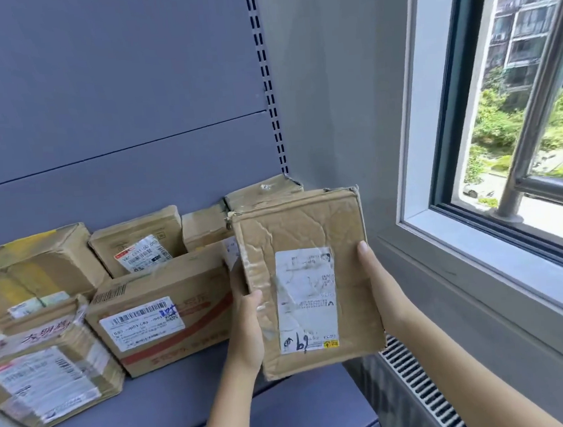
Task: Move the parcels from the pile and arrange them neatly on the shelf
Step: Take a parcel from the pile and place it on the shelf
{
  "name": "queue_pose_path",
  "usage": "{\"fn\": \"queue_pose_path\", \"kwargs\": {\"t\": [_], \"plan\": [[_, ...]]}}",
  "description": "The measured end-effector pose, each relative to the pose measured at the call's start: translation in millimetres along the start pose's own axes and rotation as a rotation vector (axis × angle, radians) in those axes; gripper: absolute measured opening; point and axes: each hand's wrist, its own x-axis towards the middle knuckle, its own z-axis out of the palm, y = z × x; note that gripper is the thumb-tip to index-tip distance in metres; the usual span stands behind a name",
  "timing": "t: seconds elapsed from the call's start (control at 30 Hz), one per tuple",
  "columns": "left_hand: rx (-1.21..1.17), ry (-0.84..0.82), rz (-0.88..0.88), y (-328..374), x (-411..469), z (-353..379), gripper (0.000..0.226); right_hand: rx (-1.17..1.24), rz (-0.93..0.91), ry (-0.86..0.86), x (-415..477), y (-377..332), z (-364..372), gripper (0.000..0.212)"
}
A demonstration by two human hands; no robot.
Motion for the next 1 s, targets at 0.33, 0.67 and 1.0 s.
{"fn": "queue_pose_path", "kwargs": {"t": [0.33,0.67,1.0], "plan": [[-0.128,-0.055,-0.023,-33.8,12.3,-9.9,0.085,-0.04,0.007,0.039,11.2,7.2,9.9,0.059],[0.216,0.02,0.413,-26.9,16.7,-13.3,0.065,-0.033,-0.018,0.027,21.8,17.7,12.3,0.068],[0.86,0.315,0.589,-31.8,26.8,-23.6,0.049,-0.099,-0.223,-0.063,49.1,28.8,15.8,0.074]]}}
